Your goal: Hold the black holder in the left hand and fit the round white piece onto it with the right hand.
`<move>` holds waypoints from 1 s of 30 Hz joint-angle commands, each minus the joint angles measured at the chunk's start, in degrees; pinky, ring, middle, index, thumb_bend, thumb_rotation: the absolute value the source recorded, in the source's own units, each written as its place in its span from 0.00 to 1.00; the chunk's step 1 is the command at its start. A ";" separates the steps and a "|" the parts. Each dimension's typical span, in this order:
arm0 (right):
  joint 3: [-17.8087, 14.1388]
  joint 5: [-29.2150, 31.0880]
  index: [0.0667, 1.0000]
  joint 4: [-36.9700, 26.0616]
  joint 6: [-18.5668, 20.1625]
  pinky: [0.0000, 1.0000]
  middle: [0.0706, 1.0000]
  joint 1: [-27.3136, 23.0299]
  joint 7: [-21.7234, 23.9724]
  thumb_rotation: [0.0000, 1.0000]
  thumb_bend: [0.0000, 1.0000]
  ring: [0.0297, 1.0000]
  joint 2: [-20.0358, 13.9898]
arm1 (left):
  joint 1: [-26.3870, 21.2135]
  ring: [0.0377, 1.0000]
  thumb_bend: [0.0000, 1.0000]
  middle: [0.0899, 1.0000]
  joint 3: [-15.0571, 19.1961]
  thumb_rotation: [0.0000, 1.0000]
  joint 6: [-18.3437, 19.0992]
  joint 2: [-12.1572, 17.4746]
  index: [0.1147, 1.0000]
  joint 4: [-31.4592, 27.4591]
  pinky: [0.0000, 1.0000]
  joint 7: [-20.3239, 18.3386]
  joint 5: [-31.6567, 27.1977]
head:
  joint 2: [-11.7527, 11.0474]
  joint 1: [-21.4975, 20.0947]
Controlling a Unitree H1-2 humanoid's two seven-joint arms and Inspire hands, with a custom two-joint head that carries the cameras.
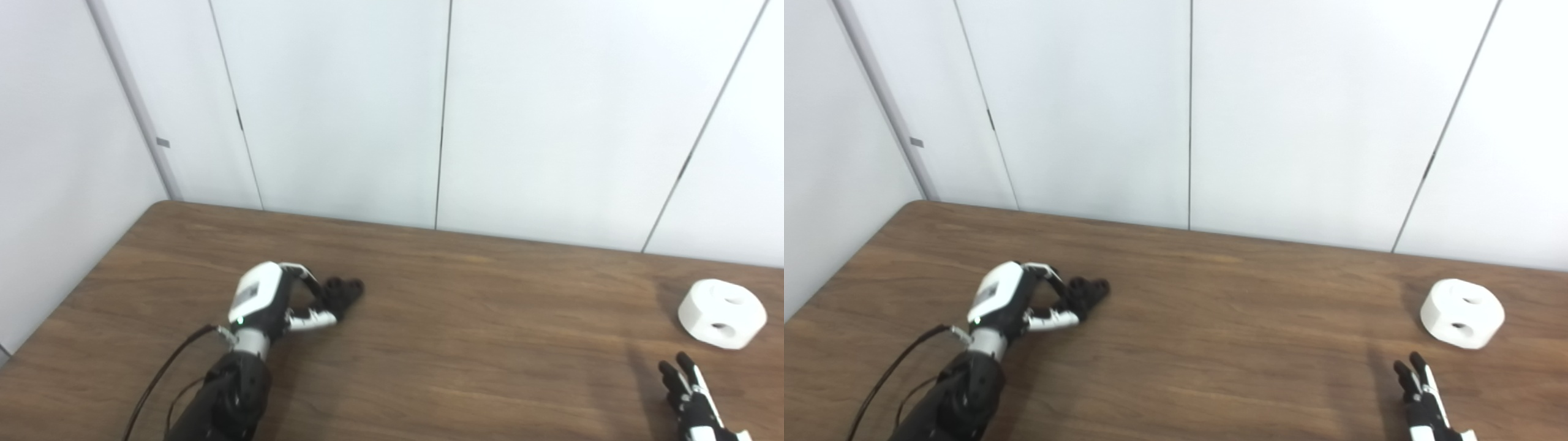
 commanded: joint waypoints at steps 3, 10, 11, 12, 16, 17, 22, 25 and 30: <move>0.15 0.27 1.00 0.68 -0.26 1.00 0.95 0.40 -0.02 1.00 0.56 0.97 0.26 | 1.65 0.89 0.52 0.78 -1.61 0.05 -6.03 1.21 0.42 -4.20 1.00 0.67 2.58 | 0.11 -0.33; 0.48 -0.28 1.00 1.21 -0.57 1.00 0.95 0.30 -0.32 1.00 0.55 0.96 0.68 | 4.99 0.93 0.52 0.80 -4.93 0.05 -10.83 -0.91 0.42 -6.89 1.00 -0.56 4.20 | 0.24 -1.64; 0.61 -0.61 1.00 1.11 -0.57 1.00 0.95 0.32 -0.39 1.00 0.55 0.96 0.70 | 5.22 0.93 0.52 0.80 -5.45 0.05 -11.27 -1.11 0.42 -6.95 1.00 -0.66 4.63 | 0.52 -2.18; 0.71 -0.83 1.00 1.03 -0.55 1.00 0.95 0.34 -0.46 1.00 0.55 0.96 0.71 | 5.37 0.93 0.52 0.80 -5.73 0.05 -11.60 -1.25 0.42 -6.98 1.00 -0.71 4.90 | 0.56 -2.32; 0.94 -1.38 1.00 0.51 0.02 1.00 0.94 0.55 -0.95 1.00 0.57 0.96 1.10 | 6.60 0.92 0.52 0.80 -7.90 0.05 -12.82 -2.02 0.42 -8.09 1.00 -2.26 6.61 | 1.43 -4.19; 1.02 -1.55 1.00 0.31 0.27 1.00 0.94 0.56 -1.03 1.00 0.57 0.96 1.21 | 6.91 0.93 0.52 0.80 -8.37 0.05 -12.70 -2.01 0.42 -8.75 1.00 -3.31 6.62 | 1.73 -4.77; 1.38 -1.02 1.00 -0.32 0.84 1.00 0.94 0.53 -1.09 1.00 0.57 0.96 1.60 | 8.57 0.93 0.52 0.81 -10.41 0.05 -14.07 -2.30 0.42 -10.99 1.00 -6.39 5.81 | 2.99 -6.82; 1.75 -1.85 1.00 -1.22 1.48 1.00 0.94 0.64 -1.47 1.00 0.57 0.96 1.80 | 9.37 0.93 0.52 0.80 -11.22 0.05 -15.58 -2.38 0.42 -11.54 1.00 -6.96 5.79 | 4.09 -8.44; 2.43 -2.07 1.00 -2.62 2.63 1.00 0.94 0.85 -1.80 1.00 0.57 0.95 2.26 | 10.61 0.92 0.52 0.79 -13.10 0.05 -17.40 -2.91 0.42 -12.09 1.00 -7.77 7.27 | 5.24 -10.02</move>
